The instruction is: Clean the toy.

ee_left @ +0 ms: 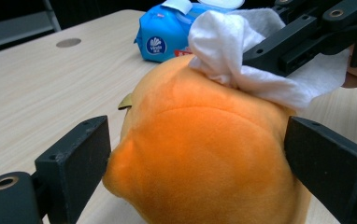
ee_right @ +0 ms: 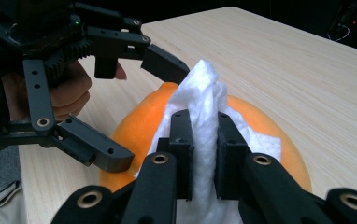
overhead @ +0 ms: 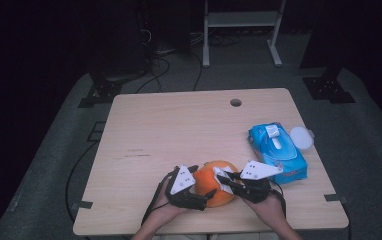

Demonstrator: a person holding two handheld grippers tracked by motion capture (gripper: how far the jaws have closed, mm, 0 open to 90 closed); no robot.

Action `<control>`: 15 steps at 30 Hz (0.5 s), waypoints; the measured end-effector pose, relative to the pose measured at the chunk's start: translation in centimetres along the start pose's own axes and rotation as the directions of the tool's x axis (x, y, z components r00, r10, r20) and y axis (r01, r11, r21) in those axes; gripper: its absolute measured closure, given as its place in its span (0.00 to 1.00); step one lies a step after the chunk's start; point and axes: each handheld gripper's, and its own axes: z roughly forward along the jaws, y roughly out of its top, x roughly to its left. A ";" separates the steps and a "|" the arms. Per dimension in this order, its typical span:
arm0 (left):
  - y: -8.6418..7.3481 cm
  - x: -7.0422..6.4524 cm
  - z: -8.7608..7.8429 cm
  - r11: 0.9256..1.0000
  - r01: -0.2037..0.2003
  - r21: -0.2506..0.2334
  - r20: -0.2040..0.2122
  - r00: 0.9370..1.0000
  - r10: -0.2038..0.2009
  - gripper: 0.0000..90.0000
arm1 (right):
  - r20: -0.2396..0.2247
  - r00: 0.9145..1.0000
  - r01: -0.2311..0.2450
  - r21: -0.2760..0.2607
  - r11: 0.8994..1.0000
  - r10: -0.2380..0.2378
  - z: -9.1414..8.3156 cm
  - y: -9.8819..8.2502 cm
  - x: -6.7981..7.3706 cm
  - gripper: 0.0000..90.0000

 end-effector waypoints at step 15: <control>0.2 0.5 -0.5 1.000 0.018 -0.010 0.001 1.000 -0.018 0.09 | 0.004 0.999 0.034 0.016 0.999 -0.034 0.1 0.3 0.3 0.88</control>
